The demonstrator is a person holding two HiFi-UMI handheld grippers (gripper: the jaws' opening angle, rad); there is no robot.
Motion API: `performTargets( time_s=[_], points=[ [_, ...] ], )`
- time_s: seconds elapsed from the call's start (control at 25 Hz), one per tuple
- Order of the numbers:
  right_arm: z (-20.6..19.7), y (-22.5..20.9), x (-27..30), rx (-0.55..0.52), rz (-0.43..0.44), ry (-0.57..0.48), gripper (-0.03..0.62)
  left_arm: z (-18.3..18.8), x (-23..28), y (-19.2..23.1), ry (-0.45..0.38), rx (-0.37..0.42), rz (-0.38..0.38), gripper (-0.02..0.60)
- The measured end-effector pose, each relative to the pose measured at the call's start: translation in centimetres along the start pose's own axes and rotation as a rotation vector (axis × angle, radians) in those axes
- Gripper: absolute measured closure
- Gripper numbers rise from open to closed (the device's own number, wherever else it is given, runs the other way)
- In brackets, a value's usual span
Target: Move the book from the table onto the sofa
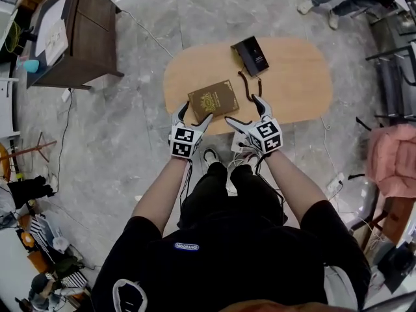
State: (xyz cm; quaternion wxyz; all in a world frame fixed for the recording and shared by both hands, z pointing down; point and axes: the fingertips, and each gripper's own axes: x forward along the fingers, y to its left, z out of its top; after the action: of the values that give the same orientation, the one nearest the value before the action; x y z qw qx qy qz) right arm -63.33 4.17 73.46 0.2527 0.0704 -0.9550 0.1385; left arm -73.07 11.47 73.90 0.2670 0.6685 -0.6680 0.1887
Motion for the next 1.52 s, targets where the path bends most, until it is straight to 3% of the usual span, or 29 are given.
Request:
performTargets(
  time_s=[0.48,0.84,1.08,1.32,1.52],
  points=[
    [-6.6,-3.1,7.1,0.012,0.024,0.087,0.042,-7.8,6.7,2.8,0.101,-0.057,0.006,0.218],
    [-11.6,-6.2,12.9,0.056,0.031,0.200,0.042,-13.5,10.8,6.0,0.196,-0.182,-0.002,0.215],
    [-14.6,-7.8,15.6,0.087,0.038,0.262,0.042,-16.9,13.0,7.1,0.236,-0.321,-0.022,0.212],
    [-18.1,-9.2,17.1,0.224,0.023,0.324,0.049,-18.7,14.4,7.7,0.254,-0.436,-0.050,0.209],
    [-19.3,-8.6,18.2,0.236,0.062,0.371,0.059,-20.4,15.6,7.1,0.275,-0.572,-0.105,0.209]
  ],
)
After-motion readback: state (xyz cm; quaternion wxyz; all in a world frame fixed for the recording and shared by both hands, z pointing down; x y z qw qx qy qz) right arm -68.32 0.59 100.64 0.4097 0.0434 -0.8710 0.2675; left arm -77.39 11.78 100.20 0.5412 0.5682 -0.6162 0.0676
